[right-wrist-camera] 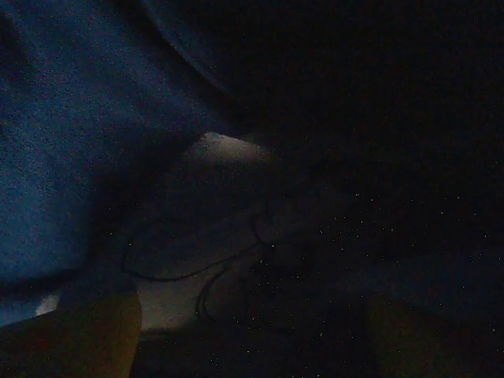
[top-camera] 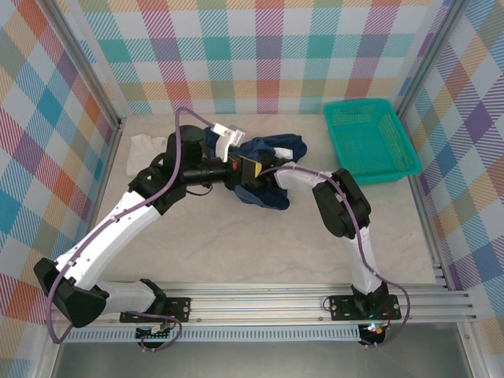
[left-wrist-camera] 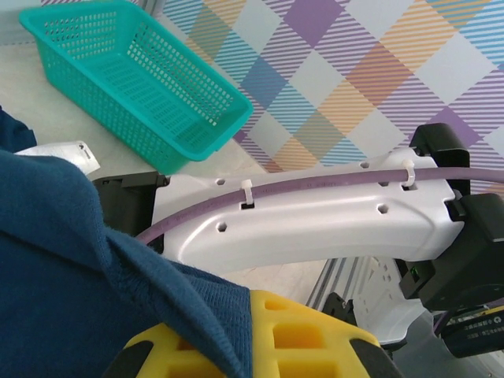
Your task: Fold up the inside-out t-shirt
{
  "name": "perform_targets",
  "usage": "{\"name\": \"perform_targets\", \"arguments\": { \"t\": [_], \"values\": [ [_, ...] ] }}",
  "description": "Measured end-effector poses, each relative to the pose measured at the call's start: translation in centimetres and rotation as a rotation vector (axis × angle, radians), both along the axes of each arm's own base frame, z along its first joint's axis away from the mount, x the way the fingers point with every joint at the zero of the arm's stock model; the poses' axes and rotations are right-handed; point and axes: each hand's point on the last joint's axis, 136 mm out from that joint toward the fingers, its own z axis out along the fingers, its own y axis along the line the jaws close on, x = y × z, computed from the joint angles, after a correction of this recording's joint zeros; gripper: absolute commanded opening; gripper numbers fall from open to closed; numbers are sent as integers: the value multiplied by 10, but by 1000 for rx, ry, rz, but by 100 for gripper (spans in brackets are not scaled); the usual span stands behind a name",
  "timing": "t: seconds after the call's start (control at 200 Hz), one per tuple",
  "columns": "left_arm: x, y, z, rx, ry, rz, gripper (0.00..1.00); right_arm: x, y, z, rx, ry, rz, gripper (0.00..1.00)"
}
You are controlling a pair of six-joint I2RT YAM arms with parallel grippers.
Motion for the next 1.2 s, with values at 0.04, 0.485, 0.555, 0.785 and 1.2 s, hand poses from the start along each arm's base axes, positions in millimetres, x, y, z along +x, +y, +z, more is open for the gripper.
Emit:
{"name": "perform_targets", "arguments": {
  "t": [0.04, 0.485, 0.555, 0.785, 1.2],
  "values": [
    [0, -2, -2, 2, 3, -4, 0, -1, 2, 0, -11, -3, 19, 76],
    [-6, -25, -13, 20, 35, -76, 0, 16, 28, -8, -92, -23, 132, 80],
    [-9, -24, -7, 6, 22, -83, 0, 24, 25, -6, -95, -26, 116, 82],
    [-36, -11, 30, -98, -70, -132, 0, 44, 1, -4, -119, -3, 44, 88],
    [-10, 10, 22, -25, -115, 90, 0, 32, -7, -19, -86, 89, 29, 33]
  ]
}}
